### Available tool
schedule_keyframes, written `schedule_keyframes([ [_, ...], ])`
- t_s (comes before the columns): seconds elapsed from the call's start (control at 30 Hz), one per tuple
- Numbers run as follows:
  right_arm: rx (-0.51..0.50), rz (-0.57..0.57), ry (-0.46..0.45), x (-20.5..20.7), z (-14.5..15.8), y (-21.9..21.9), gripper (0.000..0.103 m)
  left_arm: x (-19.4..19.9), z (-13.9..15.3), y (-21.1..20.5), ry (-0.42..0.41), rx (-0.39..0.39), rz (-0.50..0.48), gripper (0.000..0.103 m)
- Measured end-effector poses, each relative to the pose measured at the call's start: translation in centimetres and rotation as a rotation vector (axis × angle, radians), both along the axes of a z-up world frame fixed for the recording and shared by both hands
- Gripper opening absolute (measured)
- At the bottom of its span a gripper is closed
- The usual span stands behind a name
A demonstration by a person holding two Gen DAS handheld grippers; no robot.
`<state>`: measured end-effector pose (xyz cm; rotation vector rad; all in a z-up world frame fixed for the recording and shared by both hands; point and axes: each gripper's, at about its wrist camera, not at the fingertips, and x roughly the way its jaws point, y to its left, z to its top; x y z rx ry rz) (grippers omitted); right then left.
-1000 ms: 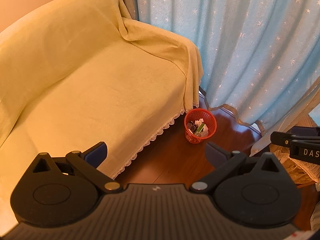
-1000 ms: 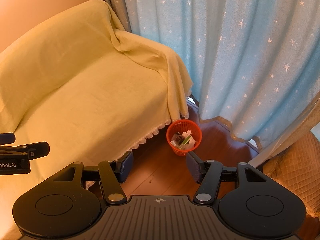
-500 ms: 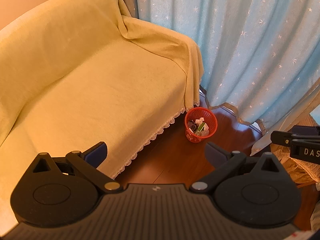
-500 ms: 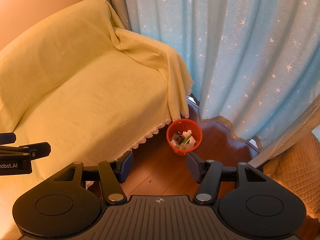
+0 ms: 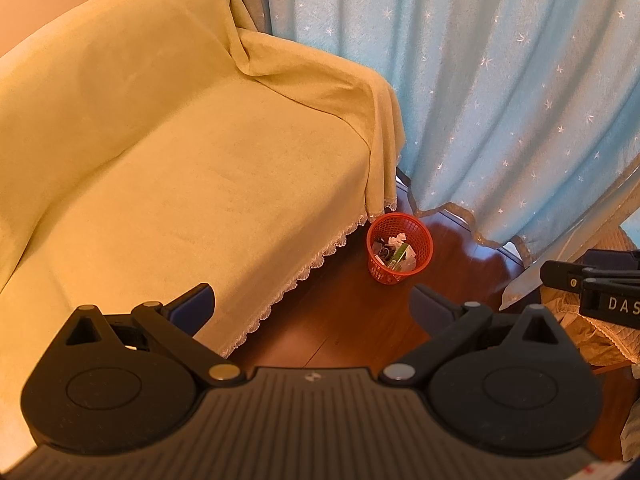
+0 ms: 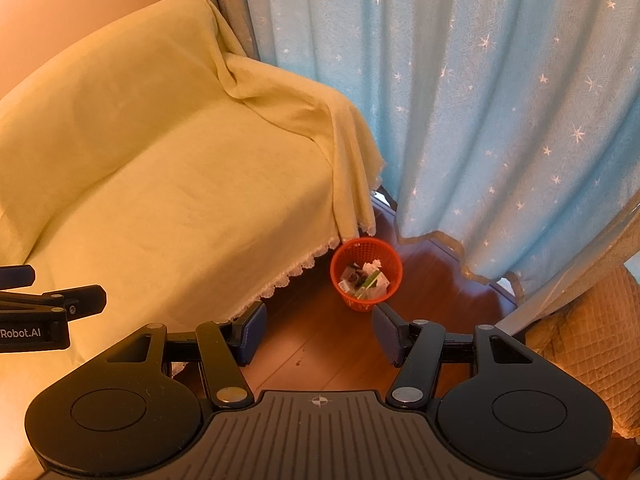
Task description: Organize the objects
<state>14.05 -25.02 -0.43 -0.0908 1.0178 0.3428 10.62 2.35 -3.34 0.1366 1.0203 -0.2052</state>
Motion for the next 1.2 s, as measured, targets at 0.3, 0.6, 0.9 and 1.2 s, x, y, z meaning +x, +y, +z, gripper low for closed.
schedule_keyframes([
  [0.3,0.000,-0.003,0.000,0.12,-0.11,0.18,0.056,0.11,0.11,-0.39,0.004,0.001,0.005,0.102],
  [0.6,0.000,-0.003,0.000,0.22,-0.11,0.18,0.056,0.04,0.09,-0.10,0.005,0.001,0.005,0.102],
  [0.9,-0.002,-0.002,-0.002,0.29,-0.26,0.22,0.056,0.05,0.03,0.08,0.007,-0.003,0.005,0.102],
  [1.2,-0.002,0.001,-0.005,0.39,-0.32,0.23,0.056,0.09,-0.04,0.11,0.006,-0.003,0.006,0.102],
])
